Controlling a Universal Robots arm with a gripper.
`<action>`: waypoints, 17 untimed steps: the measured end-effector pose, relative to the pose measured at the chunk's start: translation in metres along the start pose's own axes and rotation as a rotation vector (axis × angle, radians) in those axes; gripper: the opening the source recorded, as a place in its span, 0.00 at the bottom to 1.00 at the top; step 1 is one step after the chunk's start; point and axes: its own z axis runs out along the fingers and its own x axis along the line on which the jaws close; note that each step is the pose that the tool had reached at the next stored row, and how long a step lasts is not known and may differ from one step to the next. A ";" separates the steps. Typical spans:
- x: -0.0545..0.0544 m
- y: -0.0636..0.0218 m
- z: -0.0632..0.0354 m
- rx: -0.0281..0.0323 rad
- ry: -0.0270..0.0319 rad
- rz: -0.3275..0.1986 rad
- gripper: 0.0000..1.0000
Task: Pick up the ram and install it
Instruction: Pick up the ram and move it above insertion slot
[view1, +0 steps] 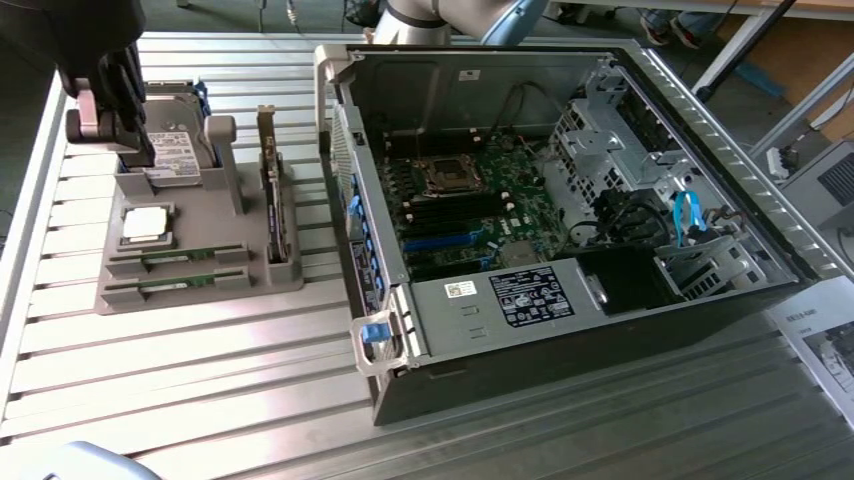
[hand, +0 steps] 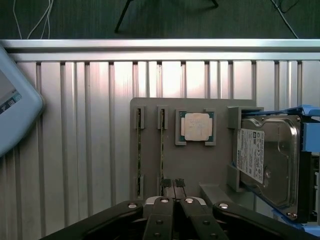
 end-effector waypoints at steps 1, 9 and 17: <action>0.000 0.0000 0.0000 0.0000 0.0000 0.000 0.10; 0.000 -0.0001 0.0055 0.0001 -0.0001 0.000 0.24; 0.001 -0.0006 0.0289 0.0000 0.0000 0.000 0.24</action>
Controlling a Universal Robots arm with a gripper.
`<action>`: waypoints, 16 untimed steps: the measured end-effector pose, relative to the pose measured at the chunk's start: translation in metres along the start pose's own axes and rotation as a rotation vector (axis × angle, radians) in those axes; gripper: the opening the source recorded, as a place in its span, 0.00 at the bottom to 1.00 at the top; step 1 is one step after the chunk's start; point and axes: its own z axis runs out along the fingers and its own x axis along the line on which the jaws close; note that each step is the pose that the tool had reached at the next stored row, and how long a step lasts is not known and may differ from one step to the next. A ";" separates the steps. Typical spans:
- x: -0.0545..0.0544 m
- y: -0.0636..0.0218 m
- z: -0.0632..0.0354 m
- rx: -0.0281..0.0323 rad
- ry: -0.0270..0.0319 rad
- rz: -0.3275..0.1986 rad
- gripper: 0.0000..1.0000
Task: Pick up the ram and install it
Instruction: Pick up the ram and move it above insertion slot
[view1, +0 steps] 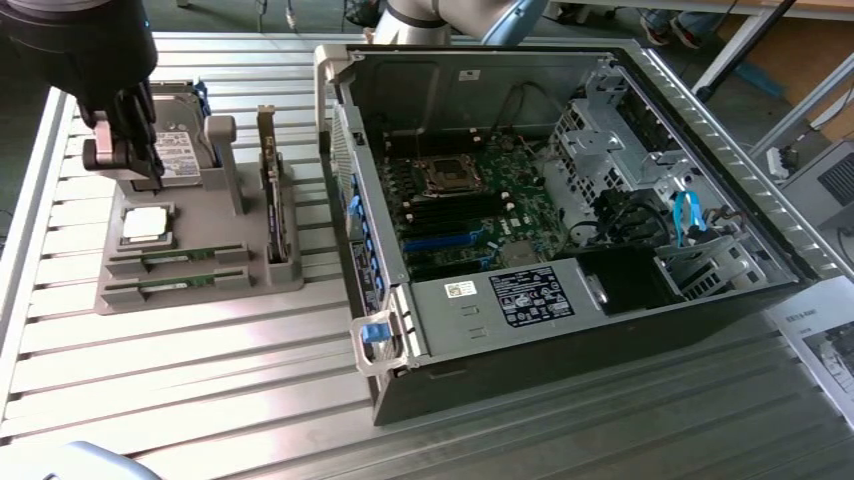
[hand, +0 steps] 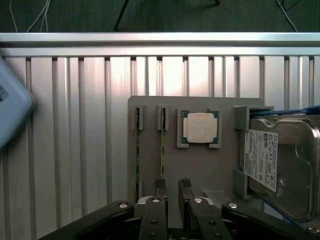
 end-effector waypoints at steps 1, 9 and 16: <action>0.000 0.0000 0.0018 0.0000 0.0000 0.000 0.24; 0.000 -0.0003 0.0159 0.0000 0.0000 0.000 0.24; 0.001 -0.0005 0.0266 0.0000 0.0000 0.000 0.24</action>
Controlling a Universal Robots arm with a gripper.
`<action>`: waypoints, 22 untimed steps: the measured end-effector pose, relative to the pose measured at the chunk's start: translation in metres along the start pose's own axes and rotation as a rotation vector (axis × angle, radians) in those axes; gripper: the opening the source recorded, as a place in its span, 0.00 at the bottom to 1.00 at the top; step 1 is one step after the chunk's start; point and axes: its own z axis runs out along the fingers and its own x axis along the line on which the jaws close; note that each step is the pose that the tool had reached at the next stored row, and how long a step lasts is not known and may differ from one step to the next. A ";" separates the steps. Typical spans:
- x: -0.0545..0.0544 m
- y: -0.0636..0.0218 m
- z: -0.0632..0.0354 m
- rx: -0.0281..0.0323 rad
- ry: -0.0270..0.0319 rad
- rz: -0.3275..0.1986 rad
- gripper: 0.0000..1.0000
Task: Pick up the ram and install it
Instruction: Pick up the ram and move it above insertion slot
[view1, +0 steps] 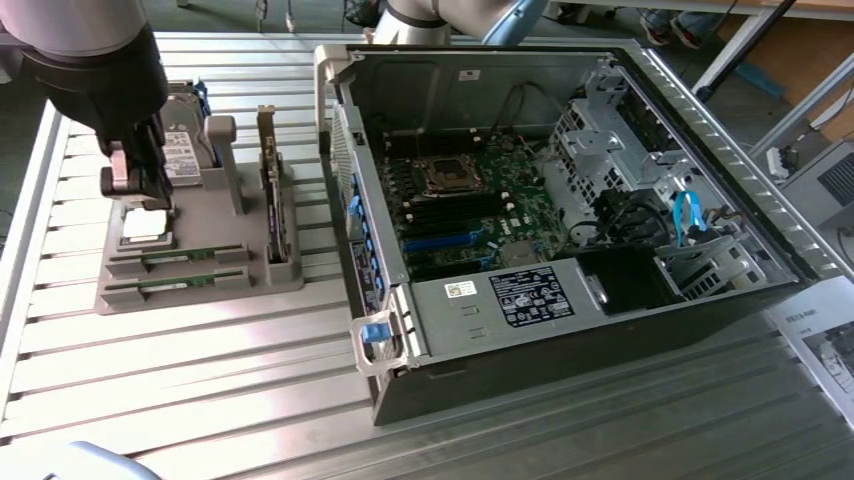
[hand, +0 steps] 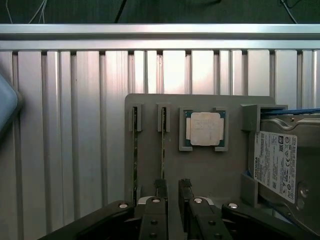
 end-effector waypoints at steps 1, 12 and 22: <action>0.000 0.0000 0.0015 0.0000 0.0000 0.000 0.24; 0.000 -0.0003 0.0167 0.0001 -0.0001 0.000 0.24; 0.001 -0.0006 0.0289 -0.0001 0.0000 0.000 0.24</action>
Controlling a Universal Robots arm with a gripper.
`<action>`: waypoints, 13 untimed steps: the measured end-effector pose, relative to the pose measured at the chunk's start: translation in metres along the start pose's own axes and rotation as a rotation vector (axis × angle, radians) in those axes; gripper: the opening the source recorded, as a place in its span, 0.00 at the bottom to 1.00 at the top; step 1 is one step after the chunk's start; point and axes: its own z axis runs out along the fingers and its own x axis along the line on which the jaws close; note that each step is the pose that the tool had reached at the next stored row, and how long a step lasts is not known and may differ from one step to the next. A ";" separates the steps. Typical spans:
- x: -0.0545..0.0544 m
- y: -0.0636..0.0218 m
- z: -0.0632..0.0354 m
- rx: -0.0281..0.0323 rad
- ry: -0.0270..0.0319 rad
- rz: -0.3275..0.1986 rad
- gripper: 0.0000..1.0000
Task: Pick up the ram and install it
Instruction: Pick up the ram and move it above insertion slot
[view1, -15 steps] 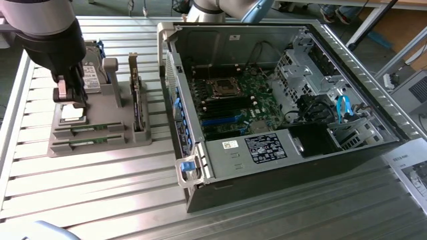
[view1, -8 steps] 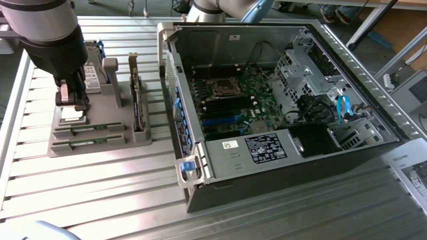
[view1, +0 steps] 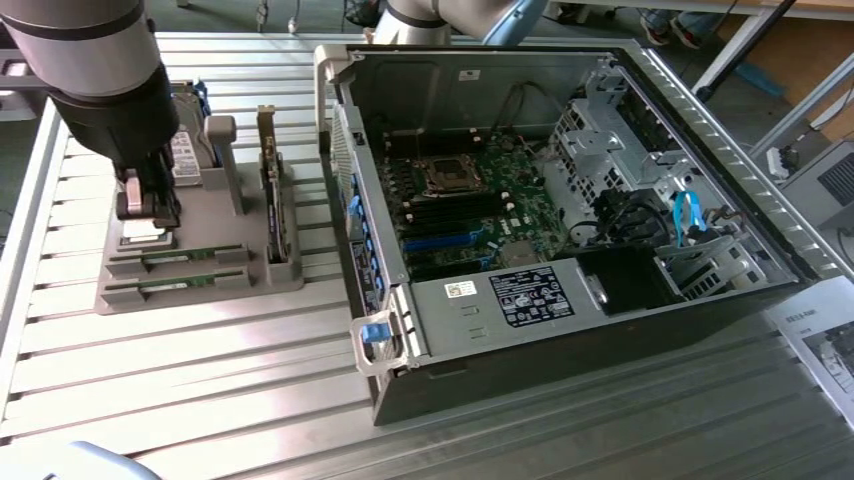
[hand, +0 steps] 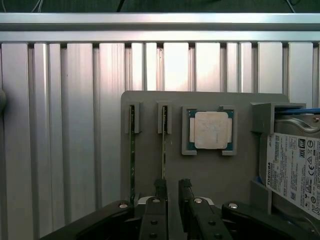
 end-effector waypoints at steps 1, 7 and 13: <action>0.000 0.0000 0.0014 0.0001 -0.0001 0.000 0.24; 0.000 -0.0002 0.0084 0.0001 -0.0001 0.000 0.24; 0.000 -0.0003 0.0147 0.0001 -0.0001 0.000 0.24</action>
